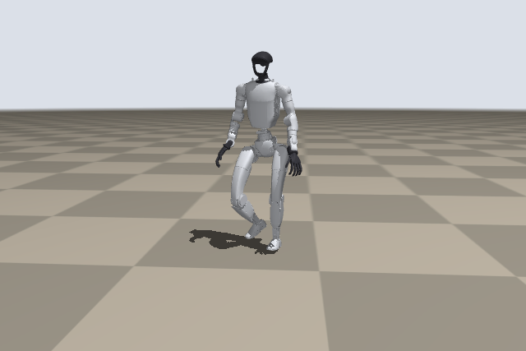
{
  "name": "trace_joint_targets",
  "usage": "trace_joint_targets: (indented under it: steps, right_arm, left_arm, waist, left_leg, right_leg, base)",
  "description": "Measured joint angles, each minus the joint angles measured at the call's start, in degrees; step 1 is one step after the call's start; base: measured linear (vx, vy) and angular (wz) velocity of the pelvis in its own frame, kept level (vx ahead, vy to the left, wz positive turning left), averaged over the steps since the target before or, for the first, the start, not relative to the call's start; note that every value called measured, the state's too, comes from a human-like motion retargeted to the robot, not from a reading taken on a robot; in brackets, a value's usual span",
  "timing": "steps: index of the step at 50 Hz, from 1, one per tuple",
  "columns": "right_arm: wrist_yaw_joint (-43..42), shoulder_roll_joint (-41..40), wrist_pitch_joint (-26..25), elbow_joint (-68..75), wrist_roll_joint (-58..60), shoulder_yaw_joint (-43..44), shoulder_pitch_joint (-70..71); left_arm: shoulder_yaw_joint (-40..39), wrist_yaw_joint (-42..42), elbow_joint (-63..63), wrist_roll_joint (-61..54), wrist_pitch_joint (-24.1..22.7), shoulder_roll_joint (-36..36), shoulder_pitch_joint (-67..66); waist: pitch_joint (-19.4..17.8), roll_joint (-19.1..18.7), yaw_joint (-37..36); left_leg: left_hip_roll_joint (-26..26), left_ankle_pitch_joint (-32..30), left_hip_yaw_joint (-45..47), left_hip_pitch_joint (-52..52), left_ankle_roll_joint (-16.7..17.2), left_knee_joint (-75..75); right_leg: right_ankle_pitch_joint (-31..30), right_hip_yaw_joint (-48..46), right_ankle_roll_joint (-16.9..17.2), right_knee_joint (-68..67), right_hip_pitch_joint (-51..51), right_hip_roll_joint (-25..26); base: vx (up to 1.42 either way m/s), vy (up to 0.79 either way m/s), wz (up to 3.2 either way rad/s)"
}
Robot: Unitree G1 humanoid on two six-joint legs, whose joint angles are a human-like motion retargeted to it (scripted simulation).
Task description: Run
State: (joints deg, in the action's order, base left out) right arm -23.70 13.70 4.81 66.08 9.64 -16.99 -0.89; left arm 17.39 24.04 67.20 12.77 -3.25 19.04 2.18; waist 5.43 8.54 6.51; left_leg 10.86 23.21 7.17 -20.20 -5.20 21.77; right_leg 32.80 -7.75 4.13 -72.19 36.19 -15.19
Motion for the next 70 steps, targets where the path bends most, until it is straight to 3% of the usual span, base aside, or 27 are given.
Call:
trace_joint_targets:
  steps: [5,10,12,17,22,27,31,40,42,49,62,70]
  right_arm:
    - [-2.0,0.3,0.2,-2.1,1.2,0.1,1.7]
    - [-4.1,0.4,0.3,-4.6,2.1,0.0,4.5]
    - [-4.6,0.9,0.3,-5.3,2.4,0.3,6.9]
    - [-5.6,1.6,0.3,-6.1,2.4,1.0,9.2]
    - [-5.4,2.4,0.0,-5.2,1.2,2.0,8.5]
    - [-5.0,2.6,-0.4,-3.4,0.6,2.6,5.7]
    - [-5.0,2.4,-0.7,-0.9,-0.1,3.2,3.6]
    - [-5.5,1.5,-0.6,3.1,-4.1,5.4,0.6]
    - [-5.1,1.6,-0.5,3.2,-5.3,6.2,0.8]
    - [-3.8,1.2,0.3,0.7,-7.5,7.5,-0.7]
    - [1.6,1.5,2.1,-3.9,-9.6,7.9,-2.3]
    - [3.9,1.4,2.2,-4.5,-11.2,7.5,-2.0]
  left_arm:
    - [-2.3,-2.3,4.2,2.0,0.0,0.8,-4.7]
    - [-4.8,-2.5,5.5,1.5,-0.2,0.3,-7.8]
    - [-5.5,-2.9,5.3,0.9,-0.9,-0.2,-7.9]
    - [-5.4,-4.5,3.4,0.1,-2.6,-1.6,-9.4]
    - [-5.1,-6.5,2.2,-0.2,-3.0,-1.4,-10.5]
    - [-5.7,-7.3,2.1,-2.1,-2.3,-0.2,-10.4]
    - [-6.2,-7.0,2.5,-4.5,-1.9,0.5,-8.3]
    - [-5.2,-4.9,-0.1,-9.1,-3.2,-0.1,-0.8]
    - [-4.6,-4.7,-1.6,-10.5,-3.4,-0.3,1.1]
    - [-3.1,-5.1,-5.6,-12.6,-4.4,-0.6,2.8]
    - [-5.5,-11.7,0.4,-11.0,-2.4,-0.4,-3.8]
    - [-7.5,-14.2,3.7,-11.6,-1.8,-1.1,-5.1]
  waist:
    - [1.5,1.2,-2.8]
    - [1.6,0.3,-6.4]
    - [1.7,-2.4,-8.2]
    - [1.0,-3.7,-9.7]
    - [1.8,-5.7,-11.6]
    - [3.5,-8.2,-12.4]
    - [4.3,-9.3,-11.2]
    - [4.5,-7.6,-4.8]
    - [5.1,-6.4,-2.9]
    - [4.6,-5.5,0.5]
    - [3.8,-3.8,2.0]
    - [2.9,-5.0,0.6]
  left_leg:
    - [1.5,-6.9,-0.4,0.0,-0.1,-7.3]
    - [0.5,-9.8,0.9,-4.5,2.1,-6.3]
    - [-2.9,-10.9,1.3,-7.3,4.0,-6.2]
    - [-6.1,-5.6,6.0,-12.9,3.3,-0.2]
    - [-12.4,2.0,9.5,-16.2,1.5,17.8]
    - [-19.0,8.1,10.1,-12.9,0.4,30.1]
    - [-21.1,9.8,9.9,-7.1,1.3,28.2]
    - [-15.1,9.5,8.7,-2.2,3.7,10.5]
    - [-11.4,5.4,8.7,-0.6,3.3,1.0]
    - [-8.7,2.6,9.9,-3.2,2.3,-2.5]
    - [-5.5,2.7,14.4,-4.8,-1.5,0.0]
    - [-6.5,3.5,17.2,-4.4,-2.8,1.8]
  right_leg:
    - [0.6,2.3,1.7,8.7,-11.8,4.0]
    - [6.7,2.1,-1.0,25.1,-17.6,7.0]
    - [5.4,0.5,-2.5,33.2,-18.4,10.4]
    - [3.2,-2.8,-2.5,37.1,-15.0,10.0]
    - [-0.8,-5.9,-2.4,39.2,-11.8,11.2]
    - [-4.0,-8.6,-3.0,40.1,-9.0,13.7]
    - [-6.5,-10.7,-3.1,41.5,-7.6,14.6]
    - [-7.3,-12.6,-1.7,33.6,0.9,8.1]
    - [-8.5,-11.9,-1.0,33.4,3.6,5.9]
    - [-12.4,-8.3,1.5,29.6,9.7,3.6]
    - [-6.3,-3.8,-0.3,9.1,9.2,2.1]
    - [-5.1,-1.3,0.9,14.3,6.3,4.8]
  base:
    - [-0.36,0.02,0.35]
    - [-0.42,-0.03,0.13]
    - [-0.45,-0.04,0.13]
    - [-0.45,0.00,0.53]
    - [-0.39,0.04,0.43]
    - [-0.30,0.06,0.30]
    - [-0.22,0.07,0.34]
    - [-0.20,0.08,0.37]
    - [-0.19,0.10,0.33]
    - [-0.20,0.10,-0.01]
    - [-0.12,0.07,-0.34]
    - [-0.04,0.03,-0.49]
